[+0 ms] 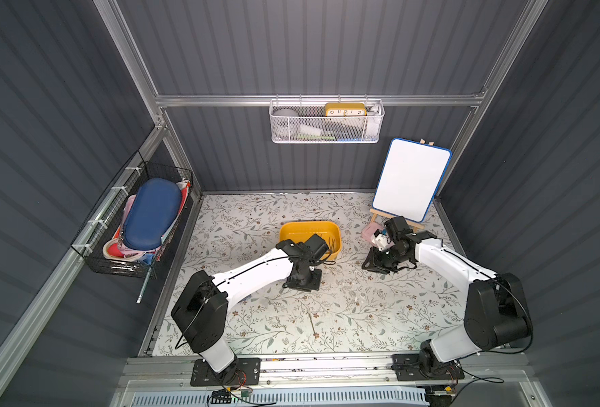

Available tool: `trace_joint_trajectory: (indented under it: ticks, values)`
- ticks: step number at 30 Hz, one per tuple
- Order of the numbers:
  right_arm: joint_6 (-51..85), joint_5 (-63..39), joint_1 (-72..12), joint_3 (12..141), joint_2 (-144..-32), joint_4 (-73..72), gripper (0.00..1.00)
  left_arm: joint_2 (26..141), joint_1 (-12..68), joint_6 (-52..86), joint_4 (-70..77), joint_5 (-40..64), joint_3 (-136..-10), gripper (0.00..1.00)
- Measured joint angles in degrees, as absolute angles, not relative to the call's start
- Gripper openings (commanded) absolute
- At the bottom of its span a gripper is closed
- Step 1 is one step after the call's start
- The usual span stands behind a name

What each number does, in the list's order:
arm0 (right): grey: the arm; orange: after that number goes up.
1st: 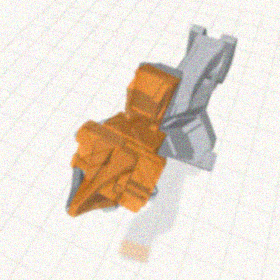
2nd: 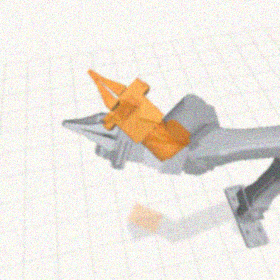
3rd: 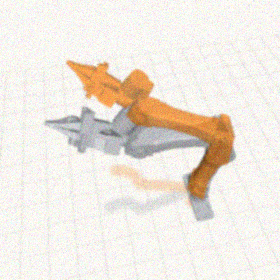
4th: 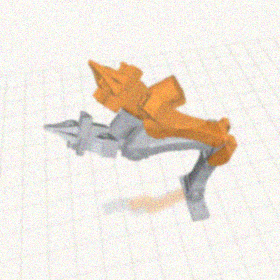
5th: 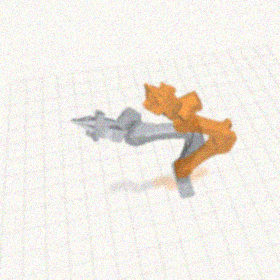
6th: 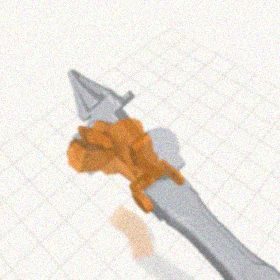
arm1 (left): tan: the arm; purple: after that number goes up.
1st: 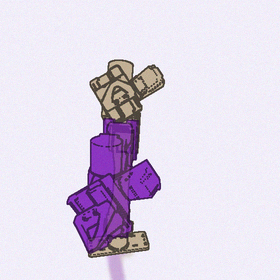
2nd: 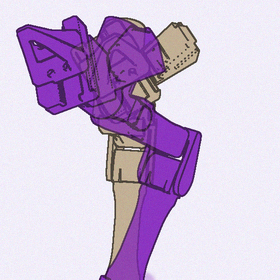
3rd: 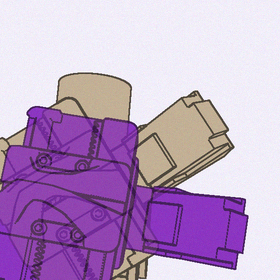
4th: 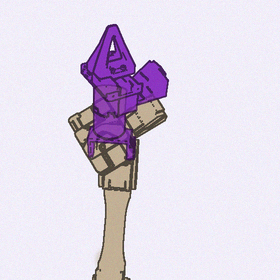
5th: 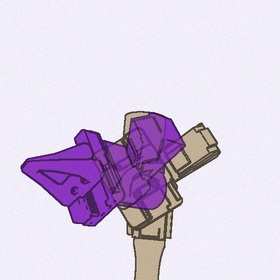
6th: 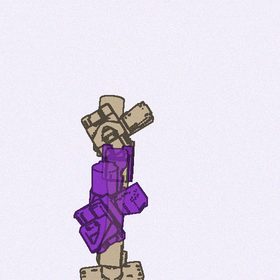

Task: Put the nails on the desktop into the storage box
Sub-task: Pick up the nail from the center of the board, then place the nail in the storage box.

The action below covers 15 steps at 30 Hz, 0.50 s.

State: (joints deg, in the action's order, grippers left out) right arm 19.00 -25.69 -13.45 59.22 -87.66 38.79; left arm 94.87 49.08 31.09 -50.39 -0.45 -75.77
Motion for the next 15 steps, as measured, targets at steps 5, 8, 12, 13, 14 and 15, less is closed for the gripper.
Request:
trace_joint_trajectory:
  ticks: [5,8,12,13,14,15]
  values:
    - [19.05,-25.50,-13.52,59.18,-87.66,38.76,0.28,97.58,48.10,28.34,-51.79,0.08,-89.30,0.00]
    - [19.16,-25.45,-14.15,59.05,-87.68,38.54,0.29,103.68,45.45,25.36,-51.44,-0.43,-98.89,0.00]
    - [19.53,-24.75,-16.69,58.24,-87.68,38.26,0.29,111.90,40.23,21.74,-49.08,-0.43,-104.84,0.00]
    - [19.64,-24.36,-17.47,58.06,-87.68,38.24,0.29,114.06,38.79,20.91,-48.90,-0.43,-105.95,0.00]
    - [19.70,-24.10,-18.22,57.82,-87.66,38.19,0.29,116.29,37.54,20.21,-48.93,-0.38,-107.31,0.00]
    - [19.81,-23.79,-18.90,57.58,-87.66,38.19,0.29,118.26,36.45,19.57,-48.80,-0.30,-108.47,0.00]
